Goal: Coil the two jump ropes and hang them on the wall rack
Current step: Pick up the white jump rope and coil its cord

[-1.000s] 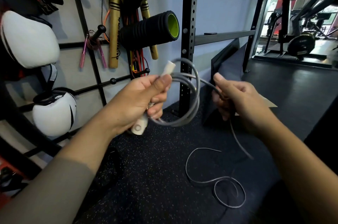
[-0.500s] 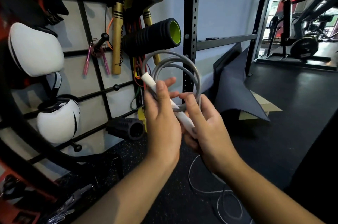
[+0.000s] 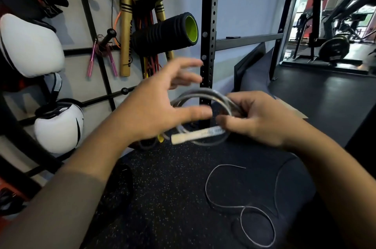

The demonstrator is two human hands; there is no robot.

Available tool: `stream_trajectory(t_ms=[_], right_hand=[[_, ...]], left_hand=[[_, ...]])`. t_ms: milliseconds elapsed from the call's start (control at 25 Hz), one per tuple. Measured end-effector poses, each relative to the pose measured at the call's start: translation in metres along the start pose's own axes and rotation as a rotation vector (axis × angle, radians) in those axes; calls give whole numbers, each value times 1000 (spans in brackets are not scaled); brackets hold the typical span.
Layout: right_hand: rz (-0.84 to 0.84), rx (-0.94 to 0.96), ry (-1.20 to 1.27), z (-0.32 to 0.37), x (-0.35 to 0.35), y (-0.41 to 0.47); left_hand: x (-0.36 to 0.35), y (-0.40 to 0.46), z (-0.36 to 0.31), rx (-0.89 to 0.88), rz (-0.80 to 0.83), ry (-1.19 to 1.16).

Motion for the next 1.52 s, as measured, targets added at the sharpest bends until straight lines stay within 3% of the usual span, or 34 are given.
stream_trajectory(t_ms=[80,160,320,480,640,720,880,1000,1160,1280,1440,1520], right_hand=[[104,-15,-63,3,-9,3],[132,-25,-117,7,-14,5],[57,-11,84,9,-8,2],[-44,69,204,12,-16,4],[-233,-60,542,-7,3,1],[-263,-62,559,-14,4,0],[-235,65,375,-15,-15,7],[-309,99,440,-15,-17,11],[-456,51,468,-19,-7,7],[-450,-26,552,-20,-8,5],[-258,-70,638,2,-44,12],[-316,-16,689,17,-62,15]], left_hand=[[-10,-2,-13,127,197,380],[-26,-1,-20,131,268,484],[-26,5,-5,239,273,243],[-21,3,6,202,296,63],[-4,2,22,160,46,-555],[-2,4,31,112,-54,-775],[-14,9,28,104,-10,-735],[-20,12,27,67,-126,-822],[-25,14,23,37,-221,-1045],[-26,15,17,7,-264,-1154],[-46,22,20,-6,-596,-1269],[-55,22,20,-16,-700,-1222]])
Point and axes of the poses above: each hand's wrist, its own y-axis towards the middle knuckle, its own x-axis out of the back of the hand, z = x × y, the point moved 2 cm from there along y, towards the middle knuckle, and after that the axes turned 12 degrees about z, right-handed, at the moved point
